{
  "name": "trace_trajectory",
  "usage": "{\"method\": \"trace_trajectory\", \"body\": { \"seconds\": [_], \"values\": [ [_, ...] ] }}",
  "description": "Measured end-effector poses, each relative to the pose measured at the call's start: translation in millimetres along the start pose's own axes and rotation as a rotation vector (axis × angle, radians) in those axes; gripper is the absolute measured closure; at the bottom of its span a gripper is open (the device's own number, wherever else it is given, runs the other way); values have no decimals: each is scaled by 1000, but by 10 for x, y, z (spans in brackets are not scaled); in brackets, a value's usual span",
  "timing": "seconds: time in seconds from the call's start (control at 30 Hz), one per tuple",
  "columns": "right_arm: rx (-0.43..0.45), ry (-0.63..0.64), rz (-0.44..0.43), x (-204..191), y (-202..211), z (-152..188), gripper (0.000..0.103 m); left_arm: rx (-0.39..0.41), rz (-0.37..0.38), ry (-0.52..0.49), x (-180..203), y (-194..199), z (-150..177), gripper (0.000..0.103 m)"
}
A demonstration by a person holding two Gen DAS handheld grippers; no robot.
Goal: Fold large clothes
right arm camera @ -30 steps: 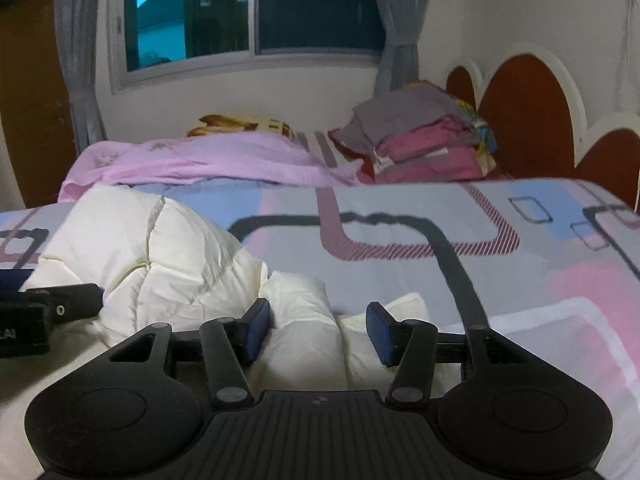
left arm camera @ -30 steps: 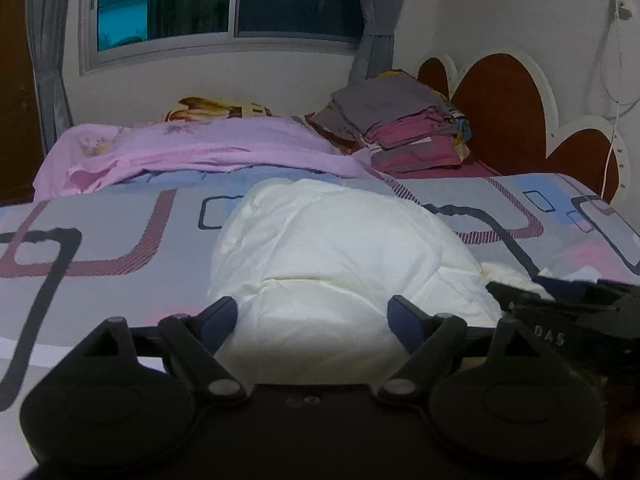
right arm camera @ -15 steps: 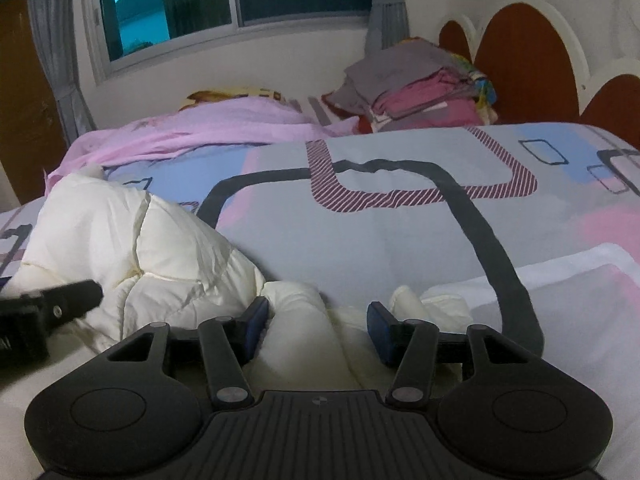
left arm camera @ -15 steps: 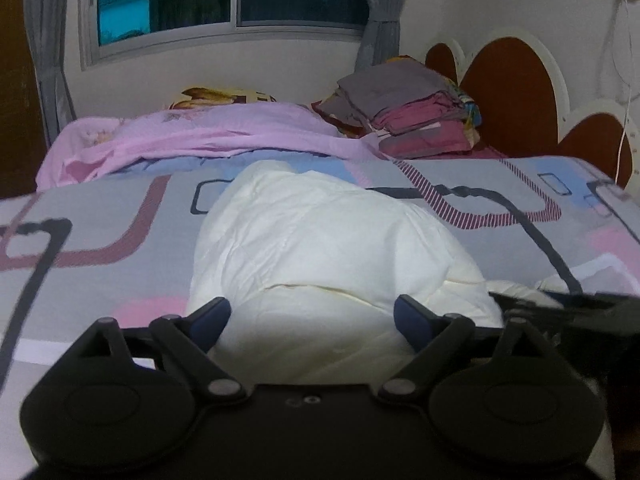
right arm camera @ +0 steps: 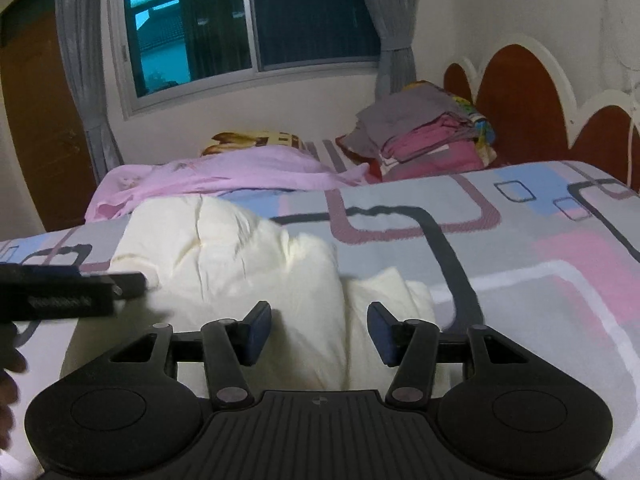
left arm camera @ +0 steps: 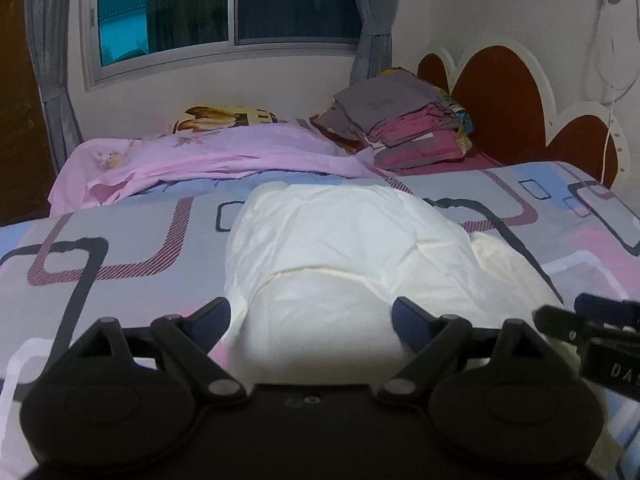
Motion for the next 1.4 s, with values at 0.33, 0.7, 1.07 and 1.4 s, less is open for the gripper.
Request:
{"method": "trace_trajectory", "body": {
  "seconds": [0.33,0.7,1.07,1.4],
  "values": [
    [-27,0,78,169,191,373,50,-38,47,25,28,362,466,15],
    [-120,-39,171,313,-167,702,48,-78,103,-21,54,16,648,11],
    [-84,-152,195,356,279,386,7,-47,164,14,-146,296,527,11],
    [-126,-86,120,248,188,185,0,-86,143,92,-331,239,484,7]
  ]
}}
Point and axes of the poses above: each gripper's, at about its wrist camera, not at the fingertips, and y roughly against the way its jaws point, x to its right, z to its underside, the point moved 9 cm from there along -y, roughly the way its jaws point, and after that the axes turned 9 degrees about -y, right-handed, at the moved point
